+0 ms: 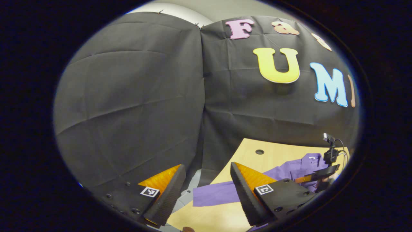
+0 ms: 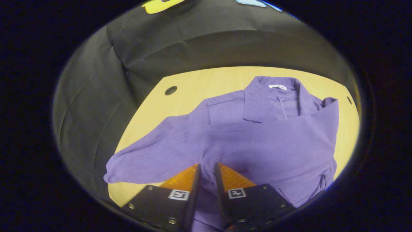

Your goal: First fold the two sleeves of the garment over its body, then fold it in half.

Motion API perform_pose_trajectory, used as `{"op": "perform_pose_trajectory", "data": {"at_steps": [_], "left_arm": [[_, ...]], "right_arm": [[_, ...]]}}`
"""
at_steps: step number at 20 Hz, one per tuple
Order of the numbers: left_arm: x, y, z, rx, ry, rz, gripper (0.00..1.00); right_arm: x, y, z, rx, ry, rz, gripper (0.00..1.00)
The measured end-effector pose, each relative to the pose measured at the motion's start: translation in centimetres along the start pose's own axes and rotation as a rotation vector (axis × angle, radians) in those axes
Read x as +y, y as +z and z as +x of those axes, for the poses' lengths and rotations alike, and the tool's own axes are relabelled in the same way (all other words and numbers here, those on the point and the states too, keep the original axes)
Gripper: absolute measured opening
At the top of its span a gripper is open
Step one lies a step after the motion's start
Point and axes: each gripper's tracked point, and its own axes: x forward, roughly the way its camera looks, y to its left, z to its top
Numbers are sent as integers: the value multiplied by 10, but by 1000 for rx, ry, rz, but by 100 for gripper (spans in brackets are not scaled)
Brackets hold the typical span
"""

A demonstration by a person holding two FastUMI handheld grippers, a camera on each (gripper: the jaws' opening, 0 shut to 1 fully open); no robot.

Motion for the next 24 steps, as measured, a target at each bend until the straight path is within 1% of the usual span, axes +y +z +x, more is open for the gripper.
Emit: {"op": "perform_pose_trajectory", "data": {"at_steps": [1,2,3,4,5,6,7,8,9,10,11,12,13,14,18,19,20,21,22,24], "left_arm": [[-1,-7,3,13,-4,1,93],[-2,-12,9,25,-9,0,95],[-5,-19,15,37,-17,-3,95],[-8,-27,20,50,-23,-4,95],[-10,-37,26,64,-30,-3,95],[-11,-46,31,80,-37,-2,93],[-14,-55,38,99,-46,1,95],[-18,-67,45,115,-53,8,93],[-22,-77,53,134,-61,18,93],[-25,-90,60,154,-69,29,93],[-27,-101,68,172,-75,39,95],[-30,-109,76,187,-85,43,93],[-33,-119,84,202,-95,42,96],[-35,-131,91,223,-102,43,96],[-38,-178,120,322,-105,51,95],[-38,-188,126,337,-104,52,95],[-39,-197,130,355,-103,52,97],[-37,-205,135,372,-98,51,95],[-36,-212,138,388,-97,47,97],[-36,-224,142,415,-96,36,97]], "right_arm": [[-4,5,-4,-8,0,-1,48],[-10,10,-8,-18,-3,-3,62],[-8,11,-9,-32,-1,-5,82],[-7,14,-12,-44,2,-5,86],[-7,16,-19,-57,6,-3,86],[-8,19,-27,-68,10,-1,86],[-7,21,-40,-75,9,-2,86],[-10,22,-49,-83,5,-2,86],[-14,22,-57,-91,-3,-3,86],[-21,22,-63,-96,-15,-3,86],[-29,20,-70,-101,-27,1,86],[-37,17,-77,-102,-39,9,86],[-45,13,-84,-104,-52,20,86],[-55,10,-90,-104,-65,30,86],[-83,-8,-107,-91,-114,72,86],[-88,-13,-110,-90,-122,83,86],[-91,-15,-114,-88,-128,93,86],[-94,-20,-115,-86,-134,102,86],[-97,-22,-116,-84,-137,109,86],[-100,-25,-117,-82,-144,119,86]]}}
